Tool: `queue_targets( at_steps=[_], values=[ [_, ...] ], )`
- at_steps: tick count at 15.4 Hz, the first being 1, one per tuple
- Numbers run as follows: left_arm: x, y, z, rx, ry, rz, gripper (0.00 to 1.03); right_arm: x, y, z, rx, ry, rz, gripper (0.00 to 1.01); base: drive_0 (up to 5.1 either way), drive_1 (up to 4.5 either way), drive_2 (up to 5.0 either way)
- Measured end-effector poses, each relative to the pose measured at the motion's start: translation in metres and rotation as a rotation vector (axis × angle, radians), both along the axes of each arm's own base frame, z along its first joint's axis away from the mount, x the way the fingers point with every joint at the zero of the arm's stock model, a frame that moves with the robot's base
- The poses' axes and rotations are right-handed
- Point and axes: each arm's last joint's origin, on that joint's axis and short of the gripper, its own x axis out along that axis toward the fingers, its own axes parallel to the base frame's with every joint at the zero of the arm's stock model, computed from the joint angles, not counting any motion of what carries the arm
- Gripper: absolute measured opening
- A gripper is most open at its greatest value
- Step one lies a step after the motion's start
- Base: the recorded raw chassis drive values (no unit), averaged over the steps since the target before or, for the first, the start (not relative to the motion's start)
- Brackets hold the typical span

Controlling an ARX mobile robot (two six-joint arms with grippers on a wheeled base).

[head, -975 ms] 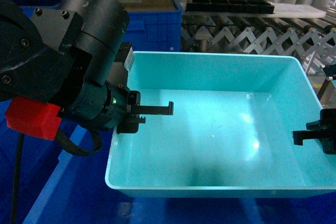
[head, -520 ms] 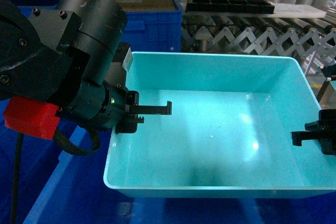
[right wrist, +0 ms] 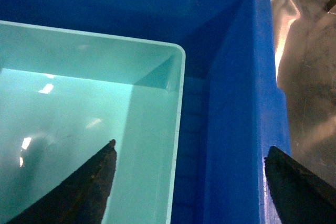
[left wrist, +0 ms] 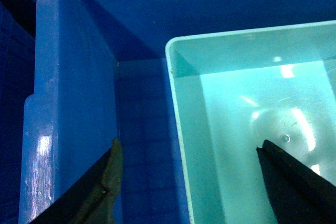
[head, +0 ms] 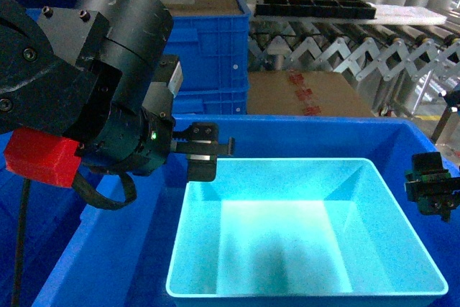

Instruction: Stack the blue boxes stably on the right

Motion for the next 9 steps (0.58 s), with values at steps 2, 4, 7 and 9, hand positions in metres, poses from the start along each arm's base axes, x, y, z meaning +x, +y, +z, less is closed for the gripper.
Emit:
queue_targets(
  at_steps=[2,4,7,9],
  values=[
    [0.0,0.0,0.0,0.0,0.0,0.0,0.96,0.0,0.0,0.0,0.0,0.0,0.0,1.0,0.0,0.0,0.0],
    [0.001,0.0,0.001,-0.006,-0.015,-0.002,0.97,0.001,0.0,0.003,0.008,-0.015,0.008,0.98,0.0,0.0,0.0],
    [0.003,0.008,0.027,-0.082,-0.066,-0.019,0.98,0.009,0.002,0.035,0.054,-0.124,0.018,0.98,0.0,0.0,0.0],
    [-0.003,0.027,0.07,-0.163,-0.165,-0.006,0.98,0.008,0.001,0.077,0.091,-0.25,0.035,0.98,0.0,0.0,0.0]
  ],
)
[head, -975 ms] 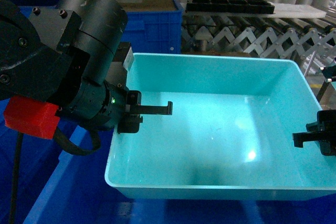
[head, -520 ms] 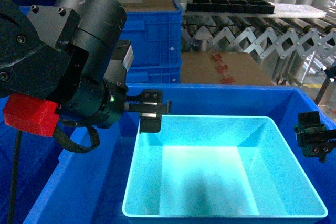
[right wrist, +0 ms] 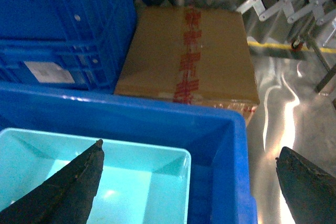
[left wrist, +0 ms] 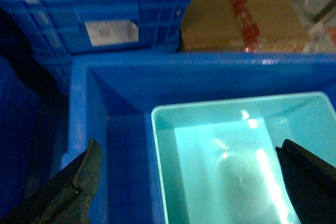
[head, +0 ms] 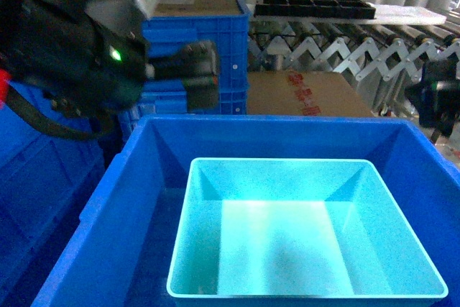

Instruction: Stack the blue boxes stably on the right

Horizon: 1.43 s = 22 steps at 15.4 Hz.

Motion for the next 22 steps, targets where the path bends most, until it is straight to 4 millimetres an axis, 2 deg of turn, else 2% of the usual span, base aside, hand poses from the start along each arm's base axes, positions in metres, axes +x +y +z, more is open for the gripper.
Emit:
queue_targets(
  at_steps=[2,3,5,7,9,12,13,14,15,17,18,19,20,22],
  values=[
    [-0.025,0.025,0.038,-0.013,-0.11,0.073,0.98,-0.023,-0.016,0.04,0.038,-0.077,0.014,0.98,0.0,0.0,0.0],
    [-0.042,0.037,0.053,0.025,-0.143,0.117,0.98,-0.042,-0.031,0.06,0.062,-0.096,0.002,0.98,0.0,0.0,0.0],
    [-0.087,0.053,0.103,0.007,-0.25,0.151,0.98,-0.087,-0.051,0.103,0.096,-0.147,-0.032,0.98,0.0,0.0,0.0],
    [-0.122,0.061,0.13,-0.003,-0.294,0.21,0.98,-0.11,-0.05,0.133,0.102,-0.189,-0.026,0.98,0.0,0.0,0.0],
    [-0.126,0.055,0.141,-0.049,-0.332,0.209,0.98,-0.121,-0.044,0.153,0.086,-0.273,-0.027,0.98,0.0,0.0,0.0],
    [-0.123,0.053,0.137,-0.055,-0.31,0.207,0.98,-0.119,-0.043,0.151,0.078,-0.282,-0.042,0.96,0.0,0.0,0.0],
    [-0.123,0.053,0.138,-0.057,-0.322,0.211,0.98,-0.125,-0.04,0.147,0.048,-0.371,-0.093,0.84,0.0,0.0,0.0],
    [-0.126,0.059,0.134,-0.053,-0.49,0.22,0.86,-0.139,-0.035,0.13,0.037,-0.398,-0.103,0.71,0.0,0.0,0.0],
    [-0.139,0.068,0.116,0.01,-0.568,0.202,0.74,-0.147,-0.034,0.11,0.031,-0.39,-0.111,0.58,0.0,0.0,0.0],
    [-0.156,0.083,0.082,0.073,-0.613,0.193,0.48,-0.158,-0.029,0.074,0.028,-0.351,-0.121,0.32,0.0,0.0,0.0],
    [-0.166,0.091,0.051,0.103,-0.578,0.185,0.28,-0.169,-0.019,0.058,0.032,-0.359,-0.098,0.12,0.0,0.0,0.0],
    [-0.173,0.095,0.038,0.107,-0.574,0.177,0.16,-0.175,-0.019,0.05,0.028,-0.365,-0.103,0.01,0.0,0.0,0.0],
    [-0.181,0.1,0.031,0.103,-0.591,0.181,0.01,-0.181,-0.02,0.039,0.026,-0.358,-0.116,0.02,0.0,0.0,0.0],
    [-0.19,0.105,0.015,0.106,-0.585,0.181,0.02,-0.189,-0.02,0.024,0.025,-0.347,-0.117,0.02,0.0,0.0,0.0]
  ],
)
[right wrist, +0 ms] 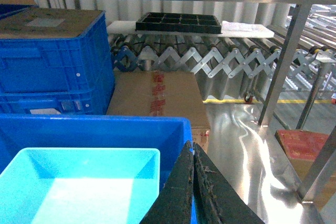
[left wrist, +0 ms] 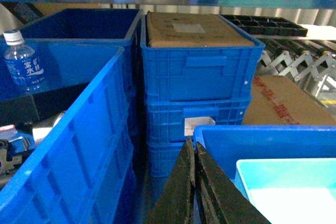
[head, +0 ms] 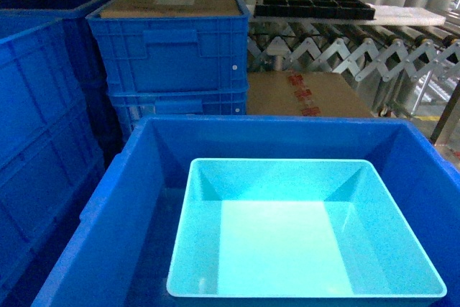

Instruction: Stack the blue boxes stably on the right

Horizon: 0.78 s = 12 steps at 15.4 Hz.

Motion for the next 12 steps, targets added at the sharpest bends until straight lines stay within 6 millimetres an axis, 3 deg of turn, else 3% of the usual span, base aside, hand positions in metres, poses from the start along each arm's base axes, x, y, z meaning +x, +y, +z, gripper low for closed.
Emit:
queue_targets(
  at_steps=[3,12],
  values=[
    [-0.013,0.014,-0.019,0.0,0.0,0.011,0.02,-0.011,0.0,-0.014,0.0,-0.005,0.0,0.02,0.0,0.0,0.0],
    [-0.037,0.013,-0.044,0.0,-0.001,-0.005,0.02,-0.032,0.0,-0.038,0.0,-0.031,0.0,0.02,0.0,0.0,0.0]
  ],
)
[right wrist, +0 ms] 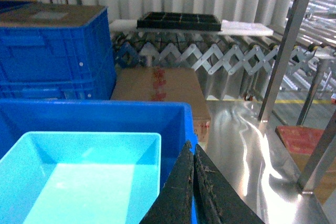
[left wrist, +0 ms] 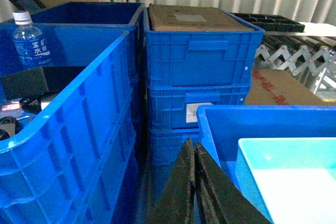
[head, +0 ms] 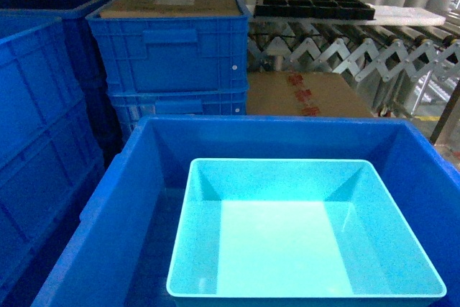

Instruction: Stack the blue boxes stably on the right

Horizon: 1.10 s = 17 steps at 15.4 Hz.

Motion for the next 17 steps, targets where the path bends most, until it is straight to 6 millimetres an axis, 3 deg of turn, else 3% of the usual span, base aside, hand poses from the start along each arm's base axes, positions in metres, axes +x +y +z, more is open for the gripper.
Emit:
queue_targets(
  at_steps=[7,8,9,13,17],
  values=[
    [-0.01,0.0,-0.006,0.0,-0.012,0.001,0.02,-0.017,0.0,-0.006,0.0,0.035,0.0,0.02,0.0,0.0,0.0],
    [-0.017,0.0,-0.012,0.001,0.039,-0.005,0.02,-0.018,0.0,-0.002,0.0,-0.002,0.002,0.02,0.0,0.0,0.0],
    [-0.02,0.0,-0.008,0.002,-0.019,-0.002,0.02,-0.018,0.0,-0.006,0.0,0.028,0.0,0.02,0.0,0.0,0.0],
    [-0.02,0.0,-0.009,0.002,-0.002,0.003,0.02,-0.018,0.0,-0.005,-0.001,0.017,0.0,0.04,0.0,0.0,0.0],
    [-0.02,0.0,-0.009,0.002,-0.002,0.002,0.53,-0.018,0.0,-0.005,-0.001,0.018,0.0,0.58,0.0,0.0,0.0]
  ],
)
